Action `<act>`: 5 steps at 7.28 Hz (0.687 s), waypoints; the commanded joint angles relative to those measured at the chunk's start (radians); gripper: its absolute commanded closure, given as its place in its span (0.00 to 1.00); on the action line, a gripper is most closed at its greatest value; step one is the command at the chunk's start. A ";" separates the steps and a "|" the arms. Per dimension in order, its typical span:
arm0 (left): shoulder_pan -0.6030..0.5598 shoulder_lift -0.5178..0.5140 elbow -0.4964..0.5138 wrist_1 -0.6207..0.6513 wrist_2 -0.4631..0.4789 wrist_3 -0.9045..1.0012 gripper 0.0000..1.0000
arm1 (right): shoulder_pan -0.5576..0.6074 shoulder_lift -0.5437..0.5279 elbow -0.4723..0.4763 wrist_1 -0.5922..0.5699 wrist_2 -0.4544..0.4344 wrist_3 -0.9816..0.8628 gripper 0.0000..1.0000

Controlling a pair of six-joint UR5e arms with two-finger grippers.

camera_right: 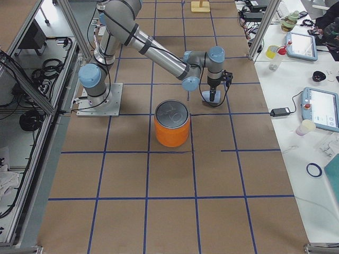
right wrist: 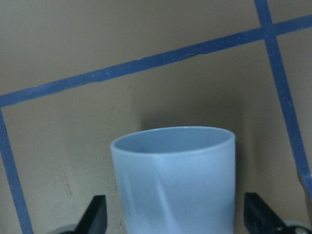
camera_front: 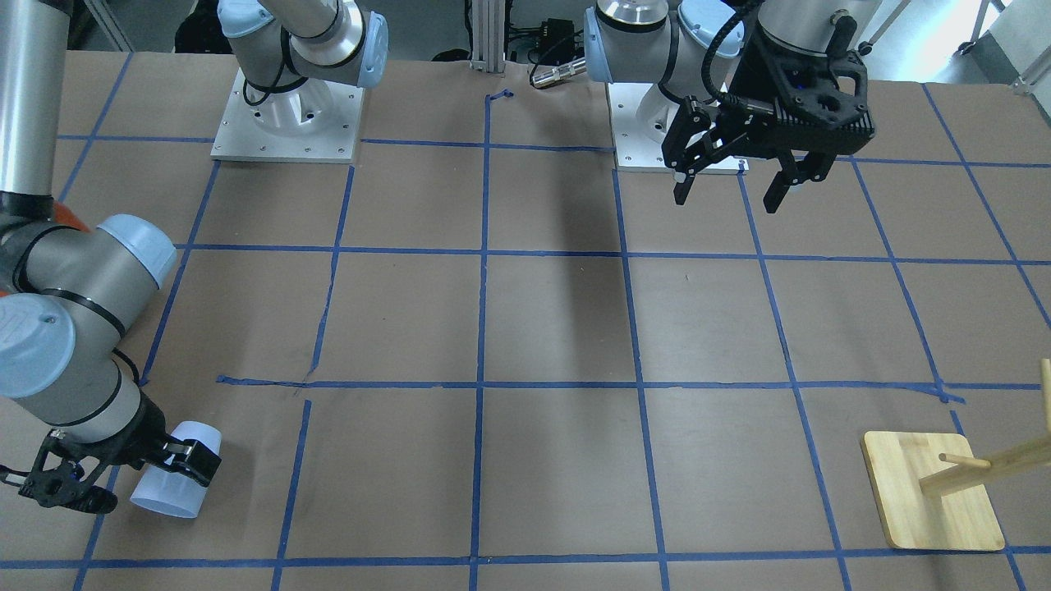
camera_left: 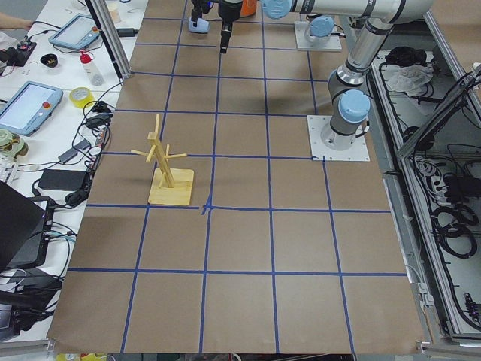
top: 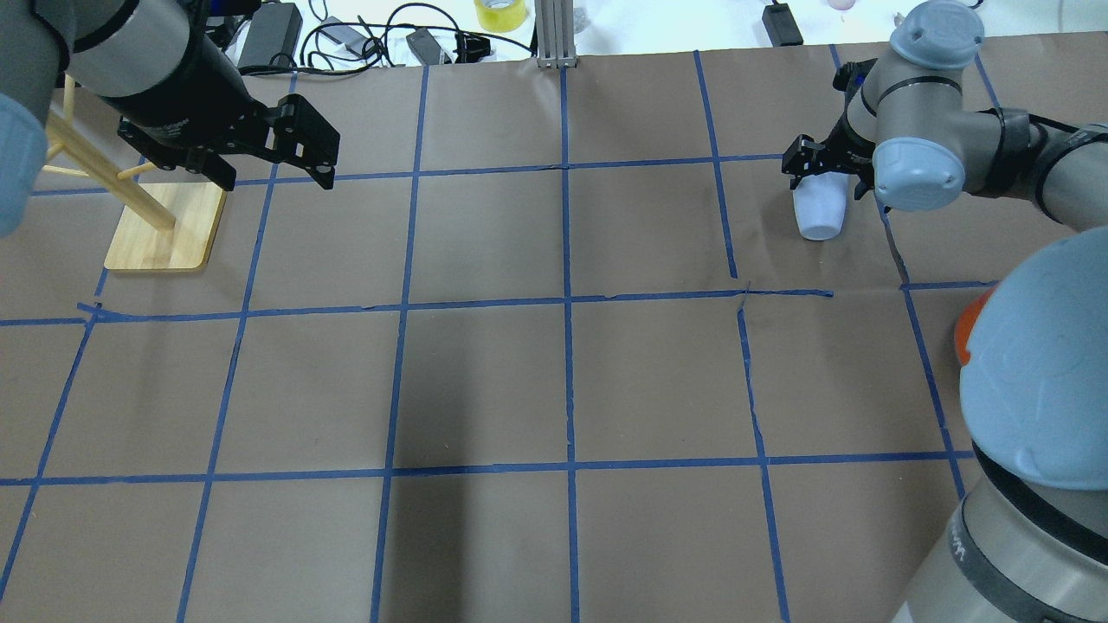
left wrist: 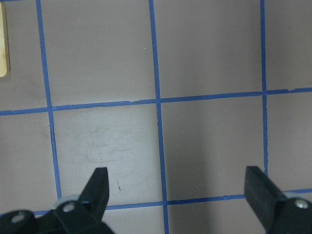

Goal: Flip cup
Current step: 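Lower the right gripper onto the pale blue cup and grasp it, then carry the cup with the right gripper toward the table center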

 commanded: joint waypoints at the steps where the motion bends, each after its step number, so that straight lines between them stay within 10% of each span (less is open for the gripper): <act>1: 0.000 0.000 0.000 0.000 0.001 0.000 0.00 | 0.000 0.035 -0.011 -0.002 0.006 -0.004 0.00; 3: 0.000 0.000 -0.001 0.000 0.001 0.000 0.00 | 0.000 0.038 -0.008 0.000 0.008 -0.004 0.53; 5: 0.000 0.000 -0.001 0.000 0.000 0.000 0.00 | 0.001 0.029 -0.046 -0.018 0.012 -0.133 0.70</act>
